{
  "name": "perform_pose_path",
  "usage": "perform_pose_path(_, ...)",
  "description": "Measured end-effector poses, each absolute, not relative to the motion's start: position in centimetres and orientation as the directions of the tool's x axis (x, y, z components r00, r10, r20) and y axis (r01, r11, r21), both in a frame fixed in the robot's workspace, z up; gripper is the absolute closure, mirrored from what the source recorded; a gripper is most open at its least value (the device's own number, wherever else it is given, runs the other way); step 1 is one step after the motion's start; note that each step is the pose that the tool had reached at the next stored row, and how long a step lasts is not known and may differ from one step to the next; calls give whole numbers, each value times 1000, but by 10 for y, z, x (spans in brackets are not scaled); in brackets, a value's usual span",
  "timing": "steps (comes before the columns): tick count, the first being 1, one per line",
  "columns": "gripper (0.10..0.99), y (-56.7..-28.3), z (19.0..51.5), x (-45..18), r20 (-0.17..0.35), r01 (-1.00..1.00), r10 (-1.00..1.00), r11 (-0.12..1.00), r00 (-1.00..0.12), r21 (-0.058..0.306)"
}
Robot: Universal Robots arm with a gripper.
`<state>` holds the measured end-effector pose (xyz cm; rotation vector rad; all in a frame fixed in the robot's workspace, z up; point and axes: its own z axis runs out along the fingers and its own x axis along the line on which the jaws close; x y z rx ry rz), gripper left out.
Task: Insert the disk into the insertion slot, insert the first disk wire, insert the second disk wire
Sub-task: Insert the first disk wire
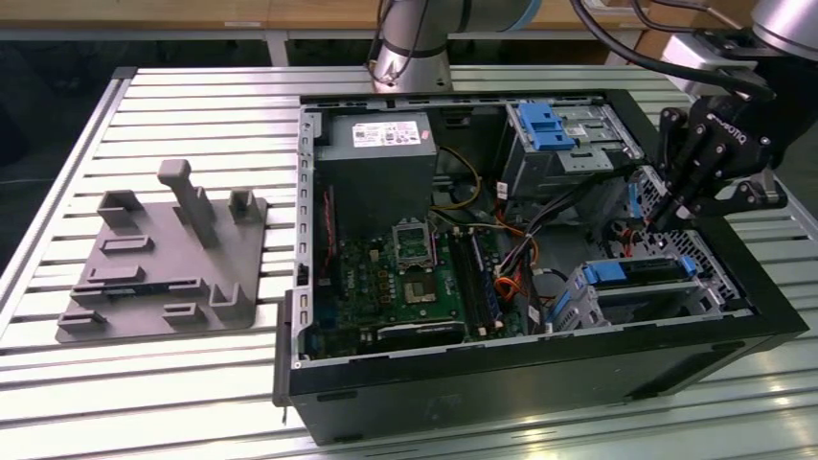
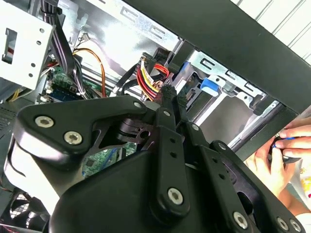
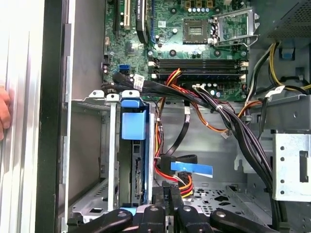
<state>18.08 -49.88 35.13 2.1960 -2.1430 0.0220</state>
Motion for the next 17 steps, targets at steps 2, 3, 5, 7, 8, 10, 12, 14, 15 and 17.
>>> perform_pose_path(2,922,-499,351,181,61,-998,-997,-37,40,42)
perform_pose_path(3,922,-499,351,181,62,-998,-997,-44,46,42)
perform_pose_path(5,922,-499,351,181,62,-998,-997,-53,55,42)
perform_pose_path(7,922,-499,351,181,62,-997,-996,-60,62,42)
perform_pose_path(8,922,-500,351,181,62,-997,-996,-62,65,42)
perform_pose_path(10,922,-503,351,181,62,-997,-996,-65,68,42)
perform_pose_path(12,922,-506,351,181,62,-997,-996,-67,70,42)
perform_pose_path(14,922,-509,351,181,61,-997,-996,-69,71,42)
perform_pose_path(15,922,-511,351,181,59,-997,-996,-69,72,42)
perform_pose_path(17,922,-514,351,181,55,-997,-996,-70,72,41)
